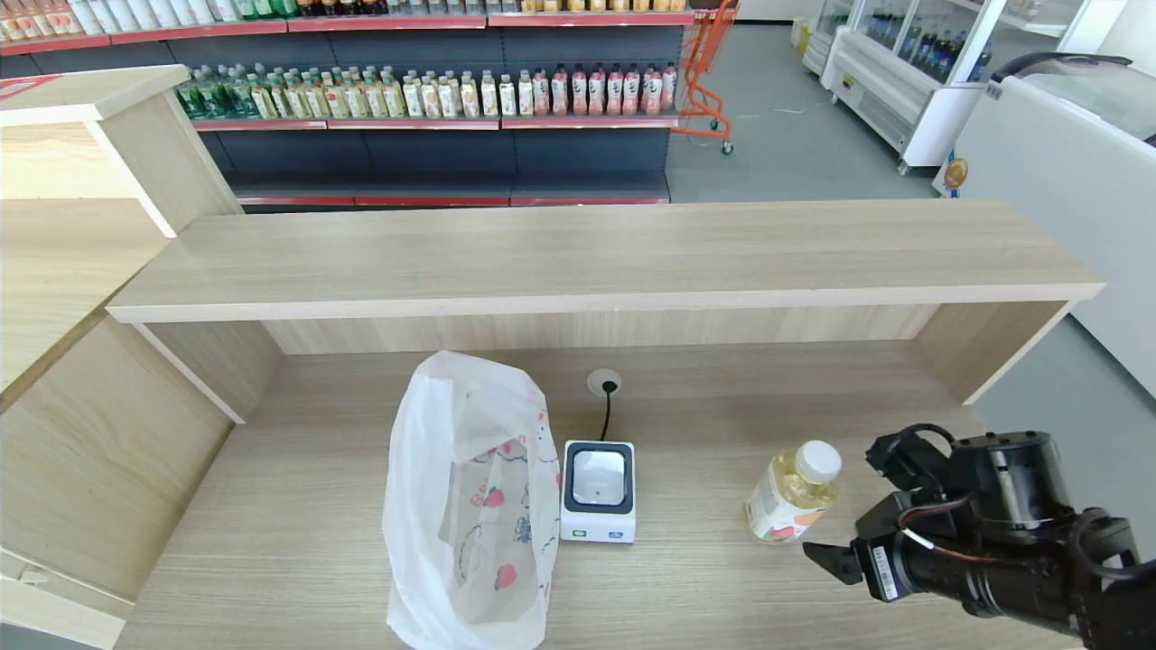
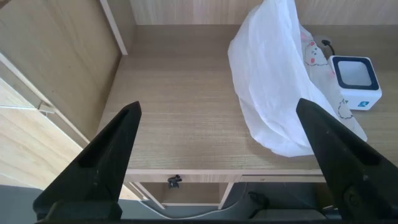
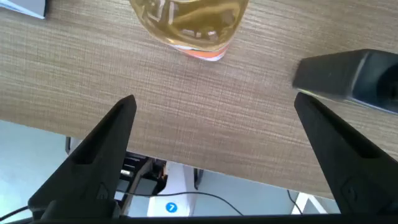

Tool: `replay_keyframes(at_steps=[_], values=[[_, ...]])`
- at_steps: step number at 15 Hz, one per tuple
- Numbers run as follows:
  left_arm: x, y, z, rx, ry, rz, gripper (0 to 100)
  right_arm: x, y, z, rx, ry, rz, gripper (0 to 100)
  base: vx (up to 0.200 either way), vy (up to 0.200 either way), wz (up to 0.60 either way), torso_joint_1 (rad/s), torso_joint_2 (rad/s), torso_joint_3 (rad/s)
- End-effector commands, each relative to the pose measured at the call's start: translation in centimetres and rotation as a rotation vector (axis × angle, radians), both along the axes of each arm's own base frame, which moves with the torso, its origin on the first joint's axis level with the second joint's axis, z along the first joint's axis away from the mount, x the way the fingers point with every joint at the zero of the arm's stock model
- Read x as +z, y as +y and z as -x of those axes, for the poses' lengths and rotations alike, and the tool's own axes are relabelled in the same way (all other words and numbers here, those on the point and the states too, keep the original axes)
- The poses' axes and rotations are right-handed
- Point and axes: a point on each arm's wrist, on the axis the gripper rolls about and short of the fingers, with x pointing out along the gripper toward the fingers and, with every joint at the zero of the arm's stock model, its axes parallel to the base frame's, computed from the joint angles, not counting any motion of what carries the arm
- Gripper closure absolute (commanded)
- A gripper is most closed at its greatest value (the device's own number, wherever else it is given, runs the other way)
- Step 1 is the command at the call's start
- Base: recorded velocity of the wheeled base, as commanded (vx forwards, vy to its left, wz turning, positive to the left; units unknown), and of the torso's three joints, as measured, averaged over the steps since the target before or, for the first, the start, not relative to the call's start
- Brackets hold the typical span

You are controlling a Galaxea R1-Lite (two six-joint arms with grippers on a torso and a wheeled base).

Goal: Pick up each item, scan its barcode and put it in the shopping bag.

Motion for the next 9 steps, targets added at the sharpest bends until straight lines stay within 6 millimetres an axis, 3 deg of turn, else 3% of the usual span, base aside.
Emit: replay_keyframes(at_steps=[1, 9], values=[[0.0, 0.0, 0.0, 0.000, 0.000, 0.000, 0, -3.3, 0.5, -1.2, 0.007, 0.071, 0.018, 0, 0.000, 0.000, 0.00, 0.000, 0.00, 0.000], [0.0, 0.0, 0.0, 0.000, 0.000, 0.000, 0, -5.7, 3.2, -4.0, 0.072, -0.117, -0.033, 0, 0.000, 0.000, 0.00, 0.000, 0.00, 0.000]])
